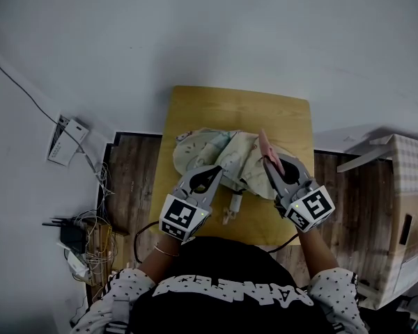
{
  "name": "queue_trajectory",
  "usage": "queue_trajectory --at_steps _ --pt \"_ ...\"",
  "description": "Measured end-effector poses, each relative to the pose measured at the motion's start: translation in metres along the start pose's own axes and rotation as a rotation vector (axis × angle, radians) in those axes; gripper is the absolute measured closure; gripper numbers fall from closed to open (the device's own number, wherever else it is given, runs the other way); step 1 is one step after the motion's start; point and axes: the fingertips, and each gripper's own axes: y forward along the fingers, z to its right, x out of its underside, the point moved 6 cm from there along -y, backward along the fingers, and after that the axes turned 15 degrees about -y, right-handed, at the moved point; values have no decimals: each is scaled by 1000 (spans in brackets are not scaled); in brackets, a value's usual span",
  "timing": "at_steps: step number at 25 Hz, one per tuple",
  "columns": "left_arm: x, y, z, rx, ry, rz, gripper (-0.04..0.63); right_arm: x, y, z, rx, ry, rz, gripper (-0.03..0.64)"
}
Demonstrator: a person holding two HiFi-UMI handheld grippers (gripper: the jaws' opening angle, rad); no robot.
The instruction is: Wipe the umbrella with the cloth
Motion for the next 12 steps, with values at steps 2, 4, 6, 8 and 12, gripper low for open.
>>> queue_trajectory --at_steps 2,4,6,8,12 --pt "0 -1 -1 -1 1 2 594 1 2 -1 0 4 -1 586" --pt "0 -2 -4 -3 1 4 594 2 3 -2 3 8 -2 586" --pt "0 -2 -6 -4 -1 7 594 2 4 -1 4 7 -4 586" --pt "-1 -2 -7 -5 -2 7 594 2 4 -1 5 7 -7 586" --pt "-3 -1 -7 -1 -4 10 594 2 4 0 10 8 -13 586"
